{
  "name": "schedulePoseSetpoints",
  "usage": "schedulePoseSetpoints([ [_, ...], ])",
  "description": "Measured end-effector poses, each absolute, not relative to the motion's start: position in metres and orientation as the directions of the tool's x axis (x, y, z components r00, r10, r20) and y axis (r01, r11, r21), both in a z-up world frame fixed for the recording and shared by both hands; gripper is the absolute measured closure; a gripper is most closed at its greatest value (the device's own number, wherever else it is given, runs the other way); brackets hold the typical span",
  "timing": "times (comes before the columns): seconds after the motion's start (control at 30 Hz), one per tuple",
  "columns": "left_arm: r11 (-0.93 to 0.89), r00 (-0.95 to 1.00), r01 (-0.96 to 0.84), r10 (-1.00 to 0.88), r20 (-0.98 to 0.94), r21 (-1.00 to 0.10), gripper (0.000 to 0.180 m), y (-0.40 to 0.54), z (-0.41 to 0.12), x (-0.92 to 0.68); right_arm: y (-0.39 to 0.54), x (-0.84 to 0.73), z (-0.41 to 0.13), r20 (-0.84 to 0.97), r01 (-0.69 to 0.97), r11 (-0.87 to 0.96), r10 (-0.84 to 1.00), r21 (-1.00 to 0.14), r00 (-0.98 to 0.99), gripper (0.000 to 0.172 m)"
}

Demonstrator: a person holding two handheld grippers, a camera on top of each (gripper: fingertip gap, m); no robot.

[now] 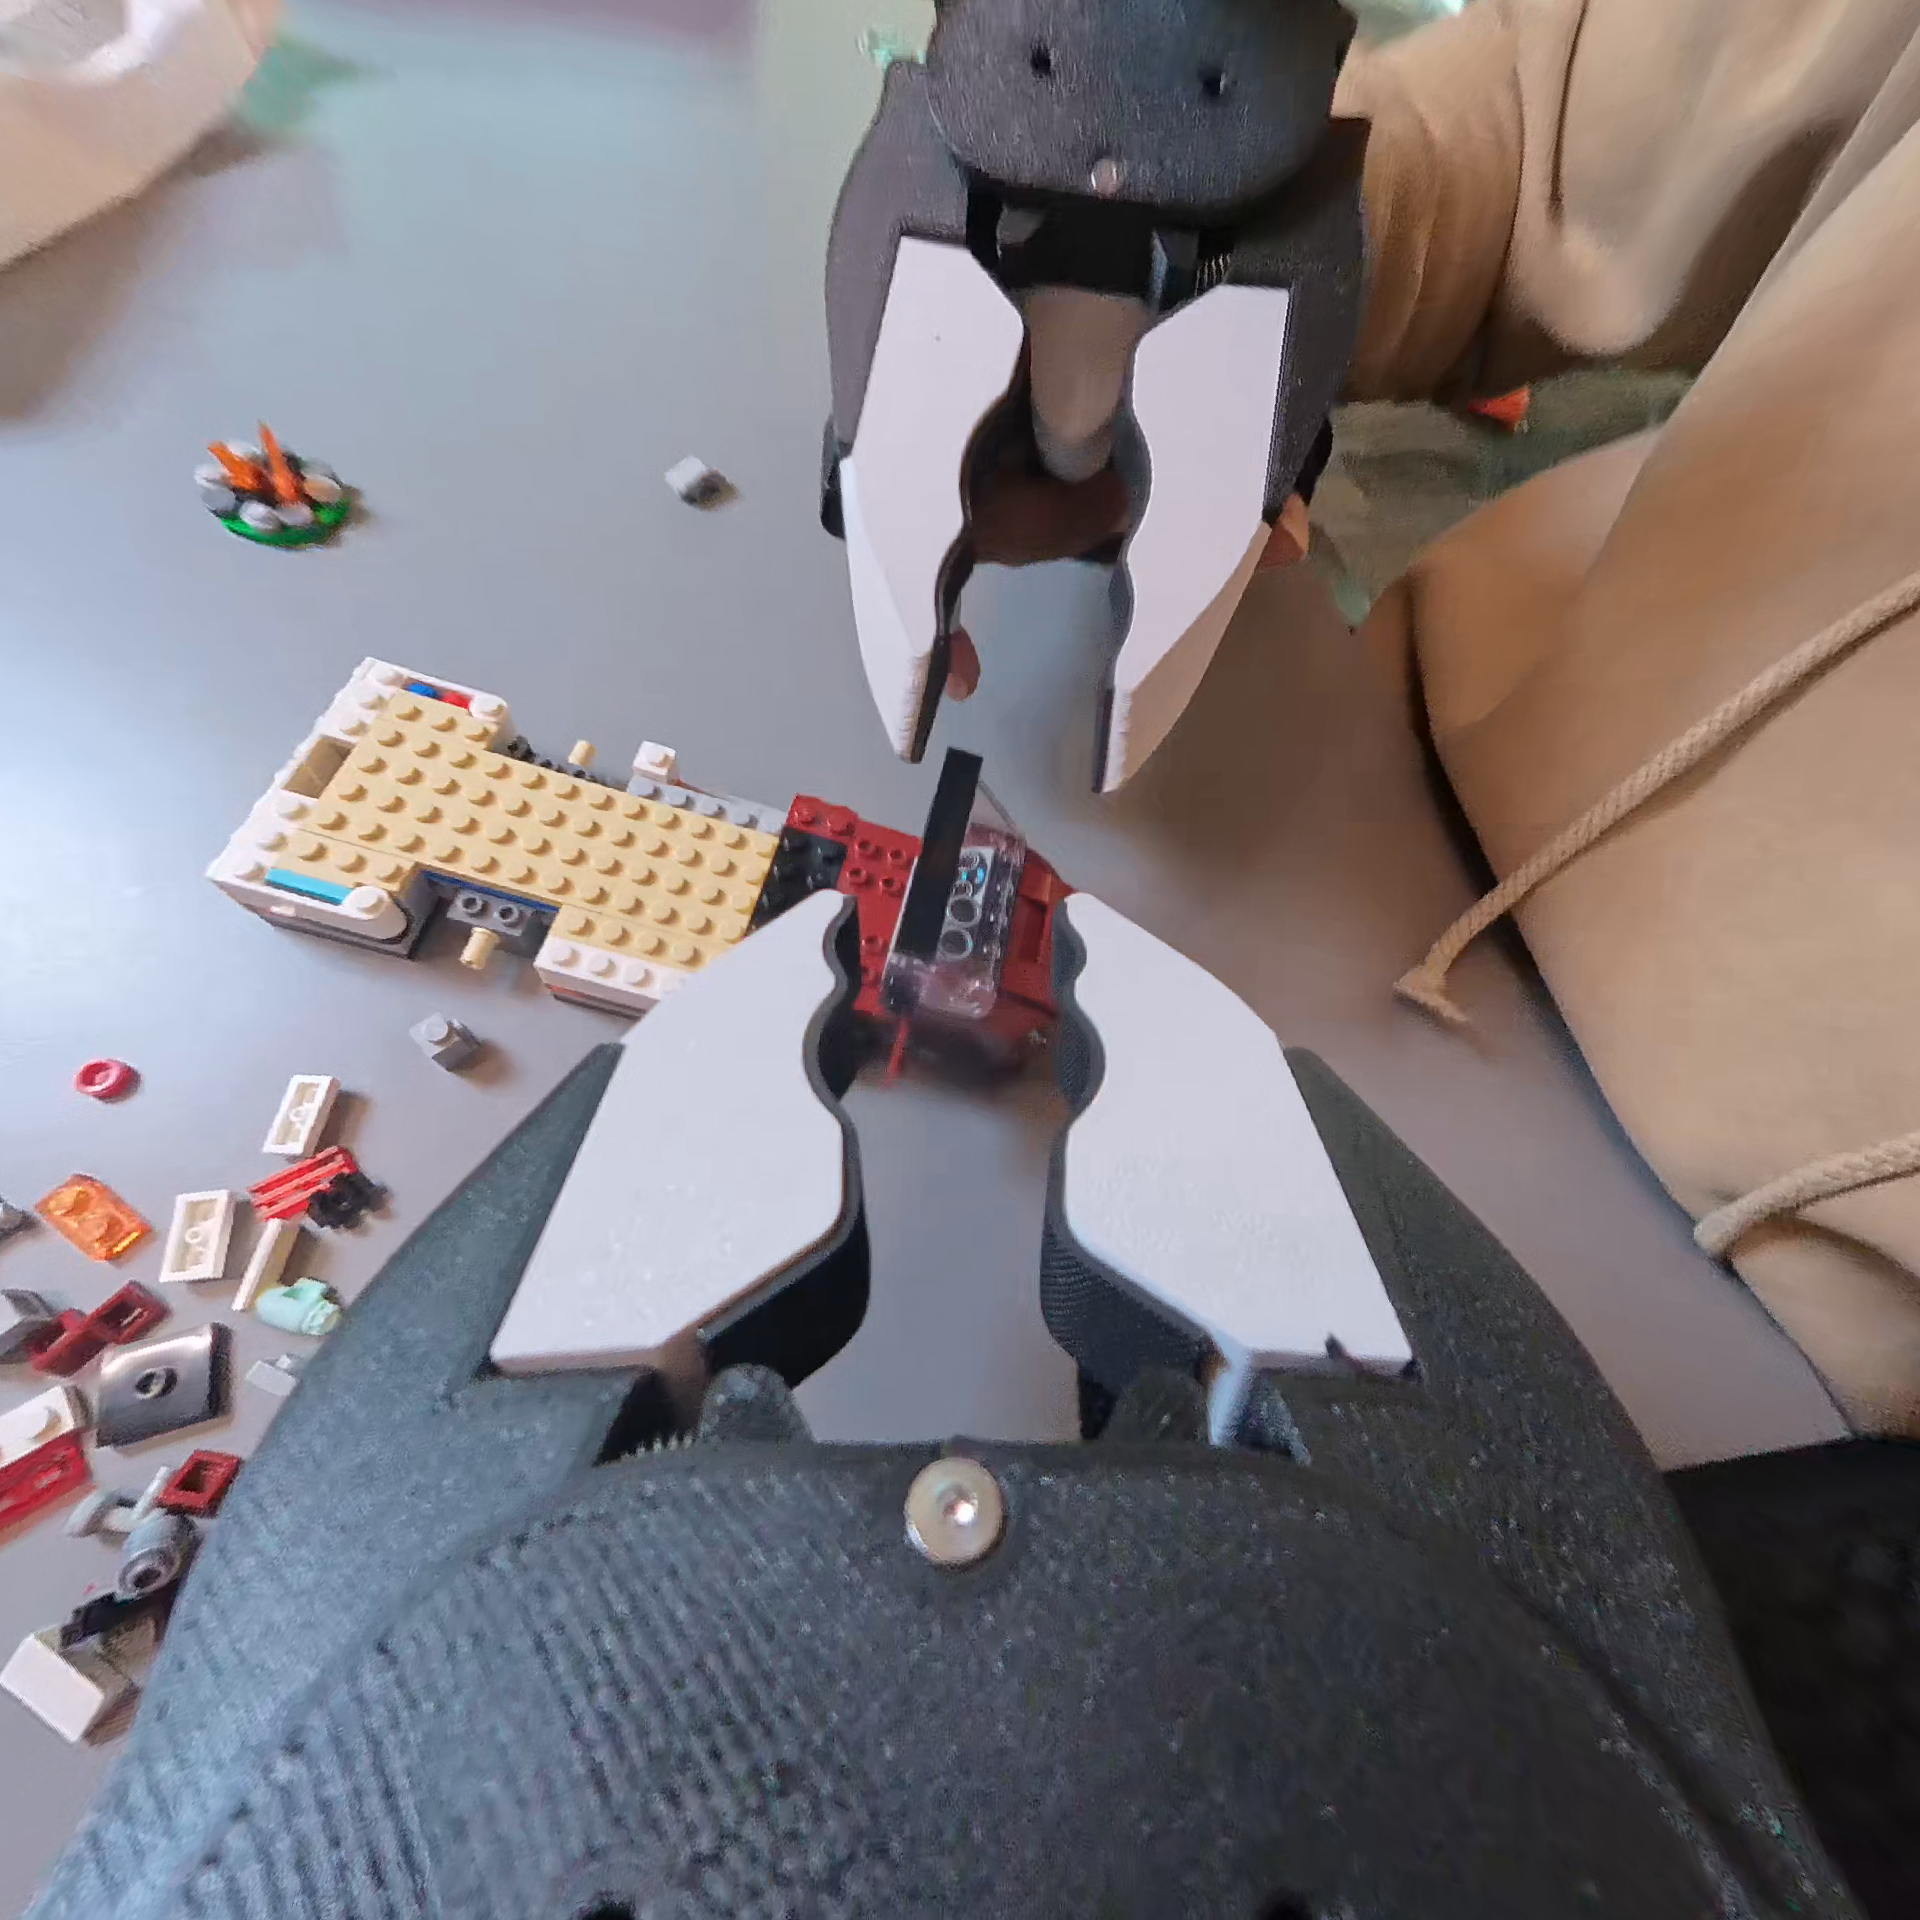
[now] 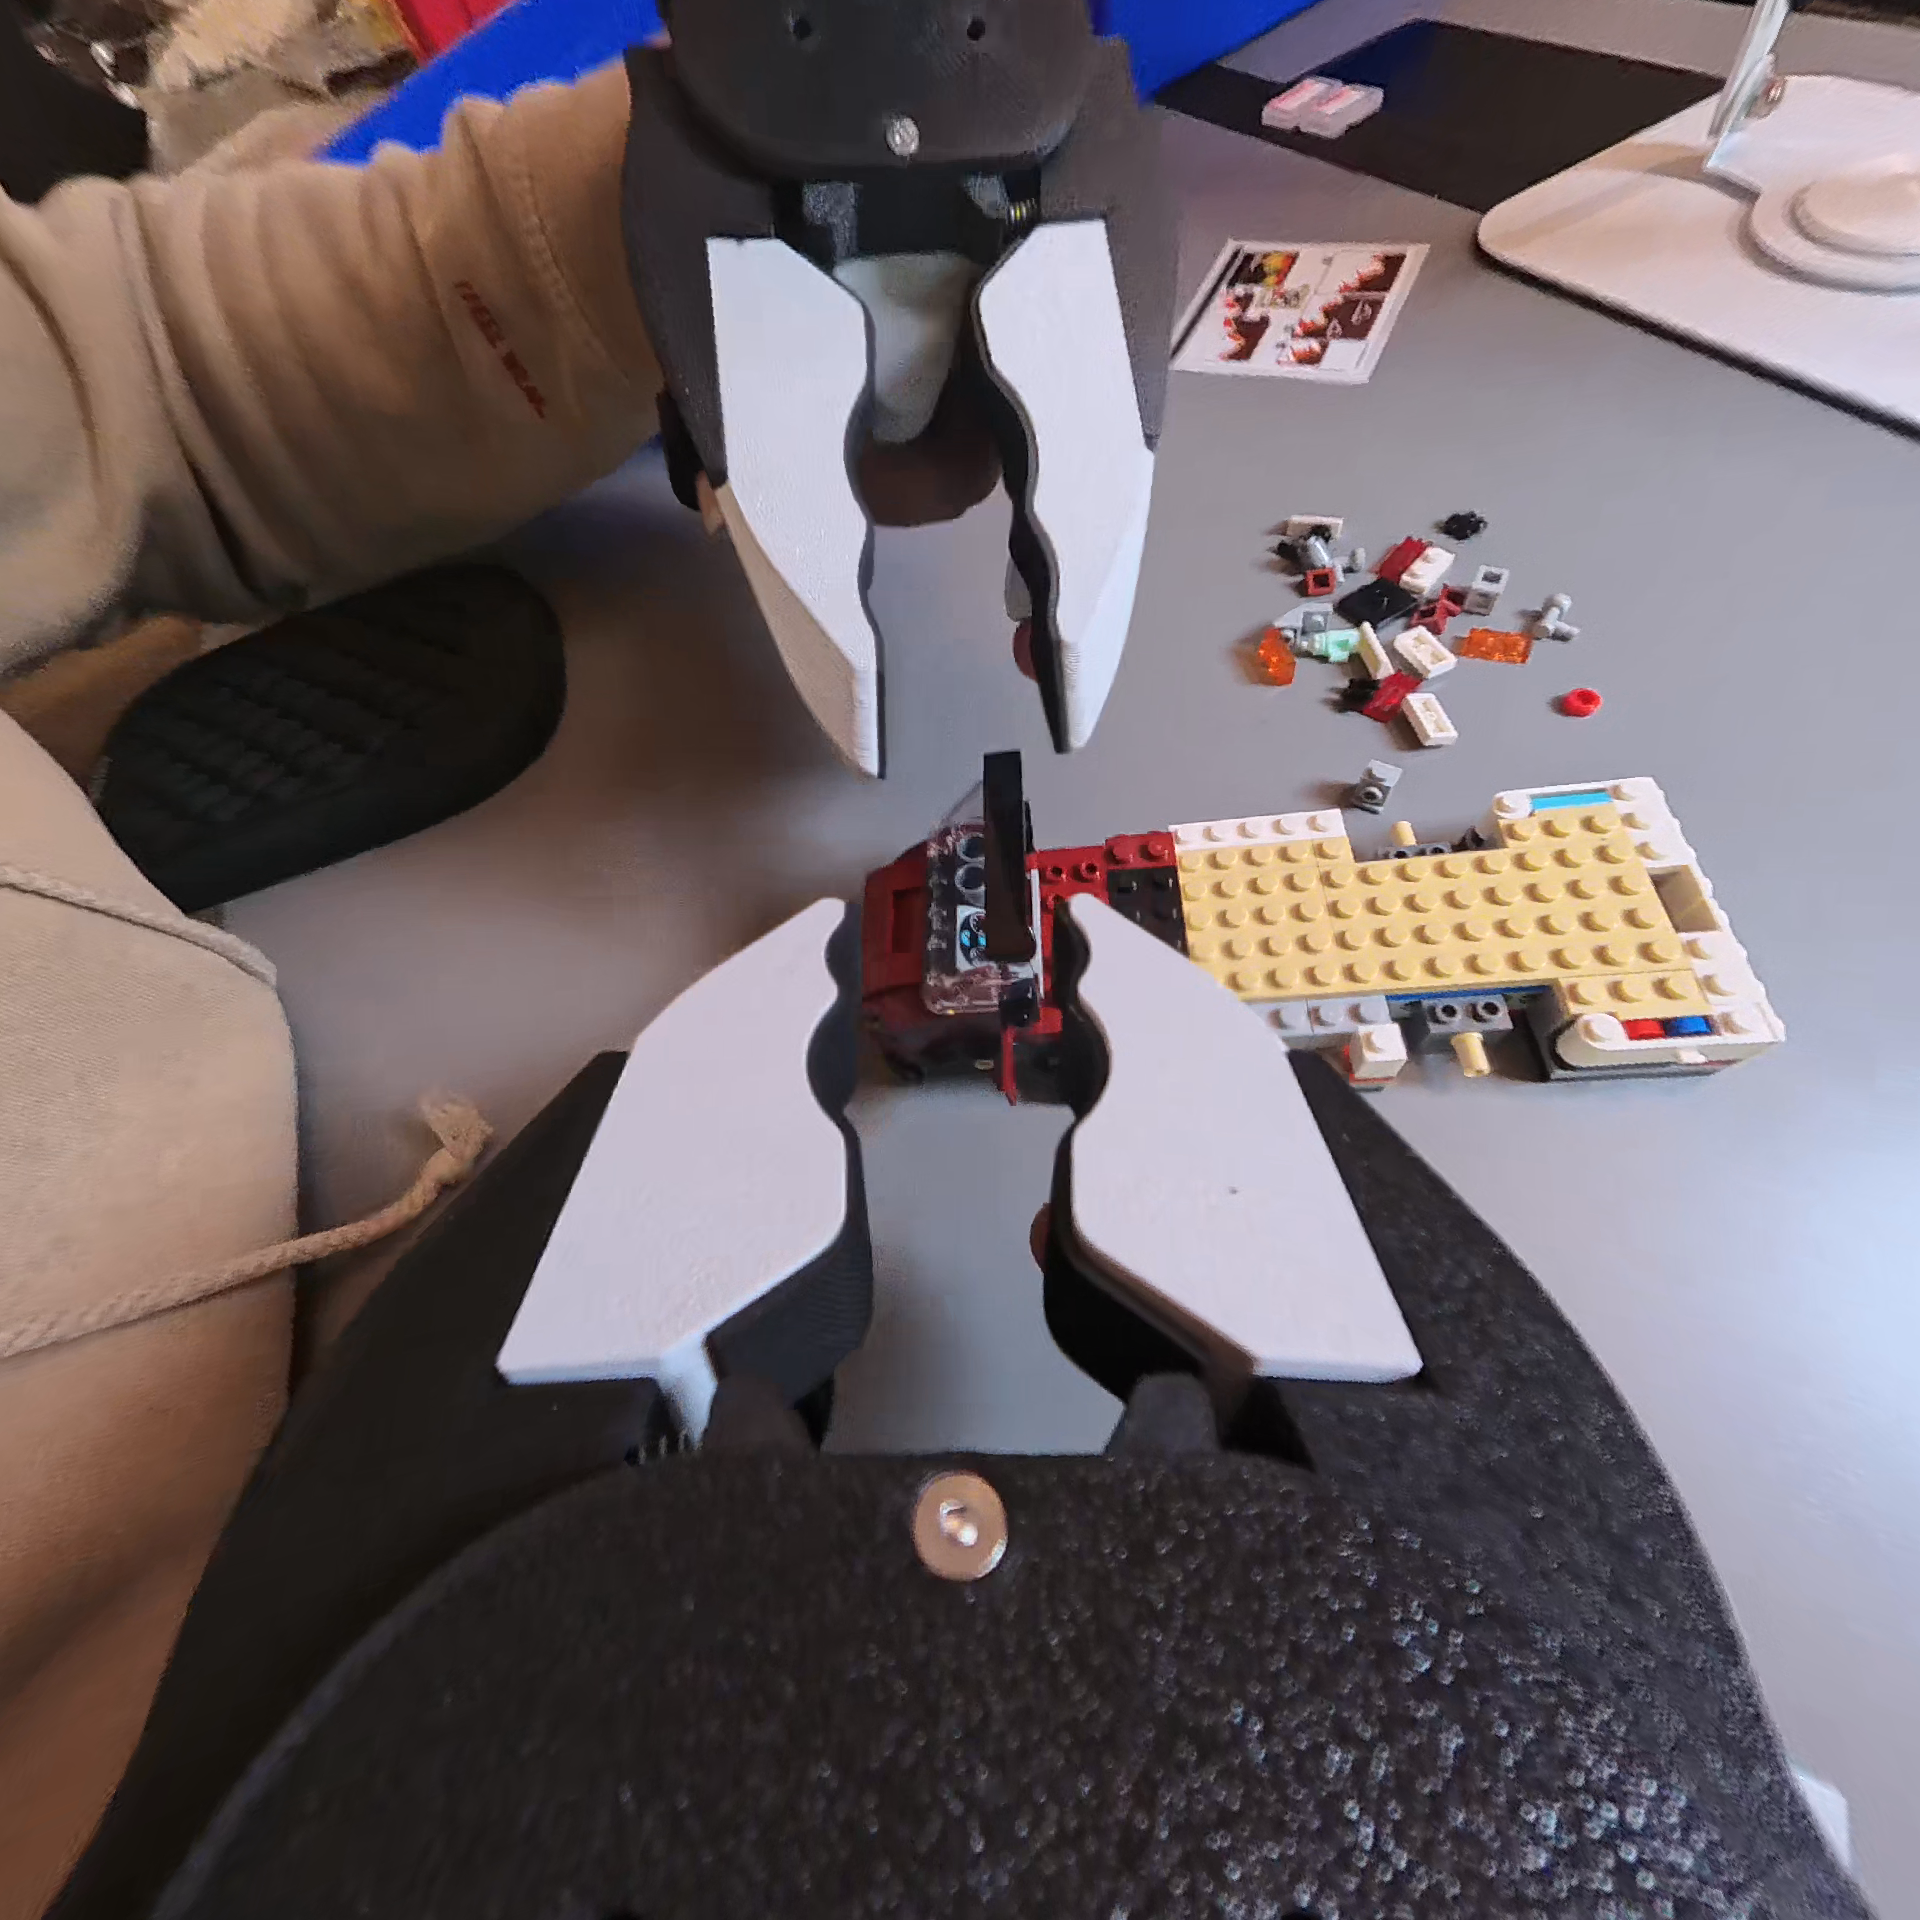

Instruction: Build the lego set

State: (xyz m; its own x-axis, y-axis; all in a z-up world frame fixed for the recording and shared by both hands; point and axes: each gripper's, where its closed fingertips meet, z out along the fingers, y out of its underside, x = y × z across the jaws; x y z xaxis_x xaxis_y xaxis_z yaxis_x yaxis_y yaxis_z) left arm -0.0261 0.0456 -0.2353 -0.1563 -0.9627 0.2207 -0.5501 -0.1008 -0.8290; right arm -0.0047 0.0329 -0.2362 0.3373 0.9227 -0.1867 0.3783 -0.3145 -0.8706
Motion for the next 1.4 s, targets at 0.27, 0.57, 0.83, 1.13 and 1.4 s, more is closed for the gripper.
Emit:
schedulePoseSetpoints([
  [0.27,-0.172,0.184,-0.424,-0.978,0.101,-0.889,0.145,0.051,-0.225,-0.050,0.036,0.017,-0.234,0.003,0.422,-0.140,0.947,-0.896,0.322,0.135],
  [0.57,-0.364,0.582,-0.472,-0.813,0.026,-0.803,0.109,0.040,-0.269,-0.043,0.102,0.051,-0.265,0.364,0.648,0.191,0.920,-0.737,0.143,0.120],
  [0.83,-0.420,0.689,-0.493,-0.723,-0.047,-0.762,0.102,0.041,-0.287,-0.014,0.137,0.047,-0.289,0.075,0.664,-0.020,0.990,-0.747,0.115,0.094],
  [1.13,-0.333,0.482,-0.607,-0.876,-0.001,-0.722,0.105,0.039,-0.289,-0.043,0.114,0.069,-0.288,0.138,0.736,-0.011,0.980,-0.677,0.142,0.122],
  [1.4,-0.268,0.481,-0.580,-0.875,-0.058,-0.769,0.110,0.049,-0.286,-0.086,0.058,0.075,-0.279,0.173,0.702,0.045,0.978,-0.711,0.113,0.116],
])
